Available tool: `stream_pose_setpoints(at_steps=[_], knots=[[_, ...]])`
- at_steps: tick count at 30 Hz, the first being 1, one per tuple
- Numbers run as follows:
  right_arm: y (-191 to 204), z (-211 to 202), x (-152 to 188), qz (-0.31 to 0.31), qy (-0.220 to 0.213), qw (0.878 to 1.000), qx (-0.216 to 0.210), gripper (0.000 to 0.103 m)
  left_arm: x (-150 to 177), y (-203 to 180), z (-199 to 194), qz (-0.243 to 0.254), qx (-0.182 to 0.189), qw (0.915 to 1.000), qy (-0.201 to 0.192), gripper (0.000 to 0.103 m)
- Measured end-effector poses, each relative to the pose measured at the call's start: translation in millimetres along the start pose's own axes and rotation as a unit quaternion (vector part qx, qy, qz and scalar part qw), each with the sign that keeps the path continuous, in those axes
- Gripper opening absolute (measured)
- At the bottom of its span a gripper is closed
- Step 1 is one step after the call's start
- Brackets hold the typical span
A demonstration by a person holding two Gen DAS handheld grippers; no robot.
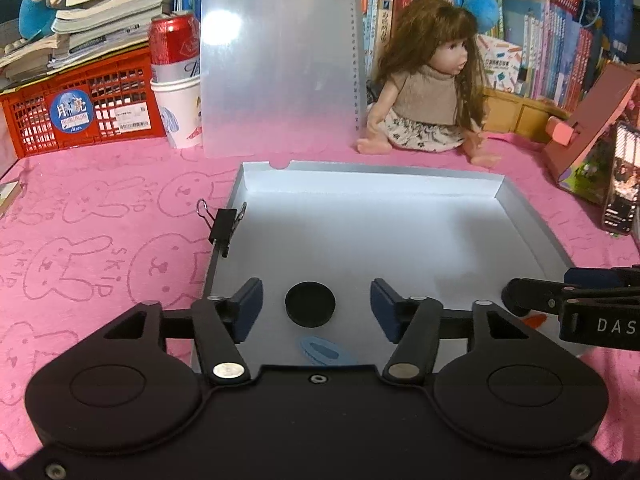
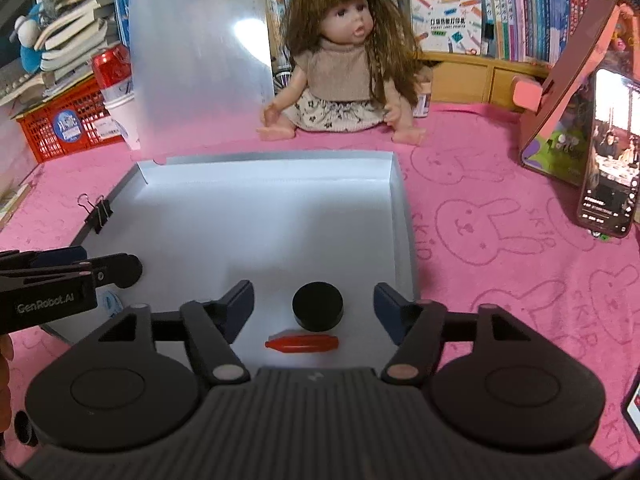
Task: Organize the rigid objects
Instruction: 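Withdraw both tools from the box toward the remaining objects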
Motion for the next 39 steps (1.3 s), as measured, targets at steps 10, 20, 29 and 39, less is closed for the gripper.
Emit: stream_pose_setpoints(at_steps=[10, 20, 29, 39], knots=[[0, -34, 0, 0.009, -0.044, 0.999, -0.020, 0.095, -2, 0, -48, 0.003, 0.024, 0.9985, -0.050, 0.084], [3, -72, 17, -0.027, -0.089, 0.996, -0.011, 0.102, 17, 9, -89, -0.001, 0.034, 0.9974, -0.064, 0.086], [3, -103, 43, -0.034, -0.131, 0.991, -0.015, 0.103, 44, 14, -123, 0.002, 0.034, 0.9960, -0.082, 0.087], [4, -123, 73, -0.059, -0.160, 0.985, 0.013, 0.103, 72, 19, -148, 0.000, 0.023, 0.9951, -0.096, 0.087]])
Point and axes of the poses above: each gripper's, at about its wrist camera, not at the fingertips, and z roughly the way its jaws point, y to its left, x to its underside, the point moved 8 cm from there along z, roughly the way its jaws point, and after that the axes turned 10 degrees about -y, right-handed, at the moved point
